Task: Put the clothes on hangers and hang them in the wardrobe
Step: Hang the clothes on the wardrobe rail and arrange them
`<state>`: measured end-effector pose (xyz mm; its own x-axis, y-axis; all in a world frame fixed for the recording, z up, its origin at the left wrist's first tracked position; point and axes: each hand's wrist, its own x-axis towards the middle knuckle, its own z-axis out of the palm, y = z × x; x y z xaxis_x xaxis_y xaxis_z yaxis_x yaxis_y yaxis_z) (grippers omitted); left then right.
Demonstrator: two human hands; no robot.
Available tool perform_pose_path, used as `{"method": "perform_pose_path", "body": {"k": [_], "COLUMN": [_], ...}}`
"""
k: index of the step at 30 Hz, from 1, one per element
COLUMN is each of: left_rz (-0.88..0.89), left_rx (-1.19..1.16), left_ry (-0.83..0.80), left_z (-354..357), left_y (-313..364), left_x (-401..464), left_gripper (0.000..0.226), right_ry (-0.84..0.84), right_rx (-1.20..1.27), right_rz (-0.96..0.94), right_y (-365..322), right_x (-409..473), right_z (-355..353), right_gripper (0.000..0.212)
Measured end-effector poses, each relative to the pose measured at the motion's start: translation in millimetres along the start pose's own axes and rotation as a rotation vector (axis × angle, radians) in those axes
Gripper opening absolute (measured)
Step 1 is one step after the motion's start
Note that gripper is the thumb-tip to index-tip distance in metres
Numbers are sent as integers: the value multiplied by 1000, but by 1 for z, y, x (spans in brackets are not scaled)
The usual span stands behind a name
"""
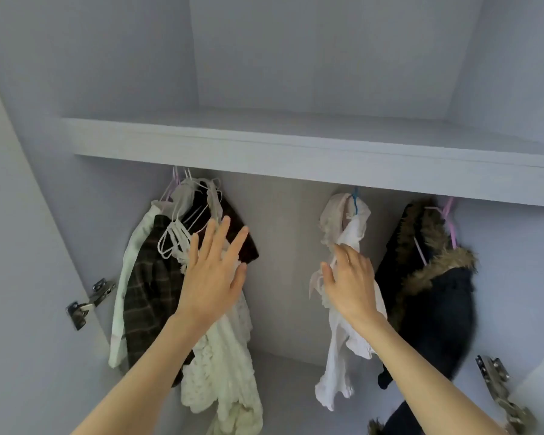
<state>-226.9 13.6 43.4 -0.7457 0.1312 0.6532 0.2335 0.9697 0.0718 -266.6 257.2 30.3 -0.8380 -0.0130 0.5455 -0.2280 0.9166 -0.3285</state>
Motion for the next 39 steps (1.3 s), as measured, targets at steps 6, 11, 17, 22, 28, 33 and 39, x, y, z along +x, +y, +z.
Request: {"method": "perform_pose_path", "body": {"k": [6,11,17,22,28,33,39], "left_rz": [-327,-599,-842,-1134,-1578,-1941,-2348], "left_rx": [79,139,323,466,665,796,838], "left_ry": [-259,-352,-236,-228,-116,4,262], "left_z": [11,-33,-135,-246,-371,-416,-431], "left_y": [-34,-39,-24,40,128,225,311], "left_x": [-161,-298,-444,-599,-724,-787,-823], "left_gripper": [58,60,65,55,51,51,64], "right_ry": [-410,-690,-797,-942,-1053,-1086,-1209], "right_rx": [-15,13,103,257,476,647,765], "right_rz": [-284,-548,-858,-1061,-1354,-1731,-2096], "right_y": [-70,-139,-239,-307,-390,-431,-440], "right_x": [-83,-170,-296,-448,-597,-701,-803], "right_z": [38,55,46,9,-60,-127,-182], "right_gripper": [65,79,73,62,68,59,85]}}
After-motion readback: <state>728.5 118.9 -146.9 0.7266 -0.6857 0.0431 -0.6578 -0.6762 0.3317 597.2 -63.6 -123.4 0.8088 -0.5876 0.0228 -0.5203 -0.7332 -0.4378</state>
